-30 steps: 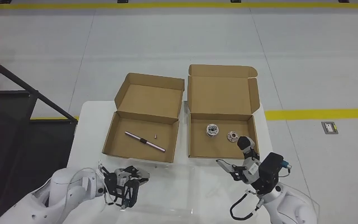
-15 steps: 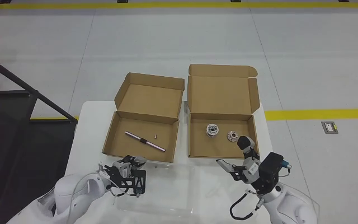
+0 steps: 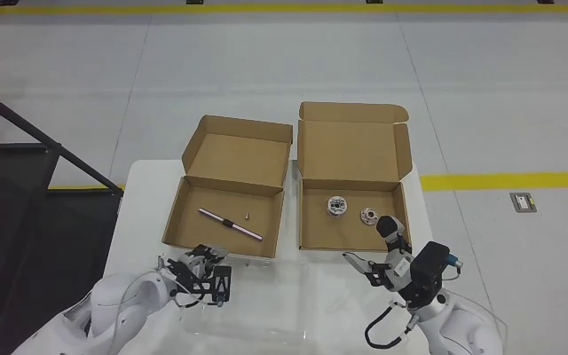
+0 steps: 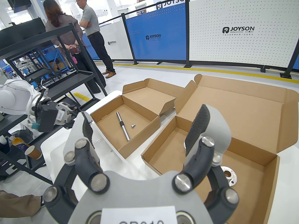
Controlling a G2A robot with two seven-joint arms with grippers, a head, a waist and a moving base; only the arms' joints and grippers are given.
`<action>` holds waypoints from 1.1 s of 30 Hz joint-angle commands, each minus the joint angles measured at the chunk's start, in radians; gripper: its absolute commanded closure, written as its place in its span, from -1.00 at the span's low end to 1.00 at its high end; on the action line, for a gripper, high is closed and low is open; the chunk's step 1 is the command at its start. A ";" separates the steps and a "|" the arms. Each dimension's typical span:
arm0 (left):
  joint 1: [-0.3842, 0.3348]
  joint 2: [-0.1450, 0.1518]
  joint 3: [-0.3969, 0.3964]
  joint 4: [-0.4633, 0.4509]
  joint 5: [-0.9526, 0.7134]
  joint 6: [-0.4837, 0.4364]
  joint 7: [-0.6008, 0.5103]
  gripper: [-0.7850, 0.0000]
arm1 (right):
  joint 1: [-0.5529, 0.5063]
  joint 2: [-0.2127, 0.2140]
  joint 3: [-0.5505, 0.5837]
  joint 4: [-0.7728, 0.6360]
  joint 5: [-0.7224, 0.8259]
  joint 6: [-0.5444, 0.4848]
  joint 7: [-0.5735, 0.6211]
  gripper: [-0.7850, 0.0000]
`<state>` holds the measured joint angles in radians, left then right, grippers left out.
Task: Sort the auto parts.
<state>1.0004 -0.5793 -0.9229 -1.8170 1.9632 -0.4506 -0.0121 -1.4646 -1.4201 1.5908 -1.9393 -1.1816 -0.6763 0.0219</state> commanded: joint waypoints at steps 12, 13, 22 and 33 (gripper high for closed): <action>-0.415 -0.205 0.250 0.392 -0.107 -0.140 0.123 1.00 | 0.000 0.000 0.000 0.000 0.000 0.000 0.000 -1.00; -0.447 -0.227 0.279 0.431 -0.114 -0.163 0.117 1.00 | 0.000 0.000 0.000 0.000 0.000 0.000 0.000 -1.00; -0.670 -0.446 0.476 0.864 -0.199 -0.243 0.128 1.00 | 0.000 0.000 0.000 0.000 0.000 0.000 0.000 -1.00; -0.759 -0.623 0.547 1.194 -0.215 -0.224 0.168 1.00 | 0.000 0.000 0.000 0.000 0.000 0.000 0.000 -1.00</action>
<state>0.2450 -1.1950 -0.3762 -0.6441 1.7481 -0.6771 0.1456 -1.4646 -1.4201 1.5908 -1.9393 -1.1816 -0.6763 0.0219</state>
